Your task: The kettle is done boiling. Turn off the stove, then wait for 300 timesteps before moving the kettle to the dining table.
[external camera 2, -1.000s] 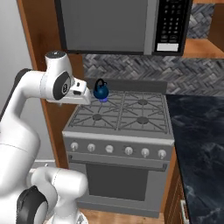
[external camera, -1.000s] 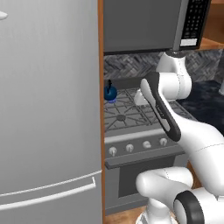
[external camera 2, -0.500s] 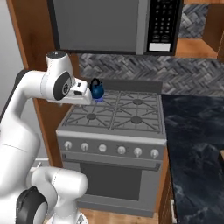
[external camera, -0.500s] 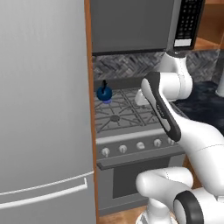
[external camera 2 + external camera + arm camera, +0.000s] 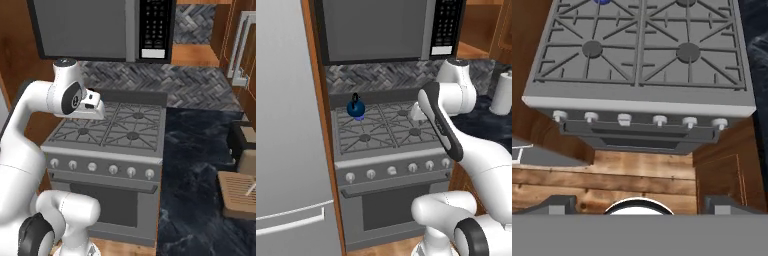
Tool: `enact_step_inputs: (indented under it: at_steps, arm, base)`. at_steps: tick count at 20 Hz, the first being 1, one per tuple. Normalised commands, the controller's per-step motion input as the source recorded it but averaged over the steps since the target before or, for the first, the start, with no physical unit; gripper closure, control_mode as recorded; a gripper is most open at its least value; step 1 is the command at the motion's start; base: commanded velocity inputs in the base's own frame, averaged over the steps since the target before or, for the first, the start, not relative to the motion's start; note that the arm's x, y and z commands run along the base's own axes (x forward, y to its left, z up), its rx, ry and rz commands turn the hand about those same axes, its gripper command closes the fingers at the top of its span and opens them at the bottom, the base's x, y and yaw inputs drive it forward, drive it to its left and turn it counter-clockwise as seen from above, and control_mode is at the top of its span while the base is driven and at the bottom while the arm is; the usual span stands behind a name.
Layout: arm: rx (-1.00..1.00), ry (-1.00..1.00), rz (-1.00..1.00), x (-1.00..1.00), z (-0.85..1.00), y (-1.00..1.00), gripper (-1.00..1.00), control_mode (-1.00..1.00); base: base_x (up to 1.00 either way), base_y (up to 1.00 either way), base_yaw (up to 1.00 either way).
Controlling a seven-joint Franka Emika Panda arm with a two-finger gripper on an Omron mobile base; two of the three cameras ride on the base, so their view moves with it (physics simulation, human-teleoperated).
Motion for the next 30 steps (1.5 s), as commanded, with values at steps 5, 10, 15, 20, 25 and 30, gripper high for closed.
enact_step_inputs:
  at_steps: [5,10,15,20,25,30]
  arm:
    - [0.00,0.00,0.00,0.00,0.00,0.00,-1.00,1.00]
    - [0.00,0.00,0.00,0.00,0.00,0.00,-1.00,1.00]
    - [0.00,0.00,0.00,0.00,0.00,0.00,-1.00,1.00]
    - [0.00,0.00,0.00,0.00,0.00,0.00,-1.00,1.00]
    - [0.00,0.00,0.00,0.00,0.00,0.00,-1.00,1.00]
    - [0.00,0.00,0.00,0.00,0.00,0.00,-1.00,-1.00]
  base:
    - [0.37,-0.59,0.06]
    - [0.60,-0.52,0.03]
    - [0.63,-0.40,0.03]
    - [0.71,-0.23,0.01]
    - [0.80,-0.16,0.00]
    - [0.17,-0.02,0.01]
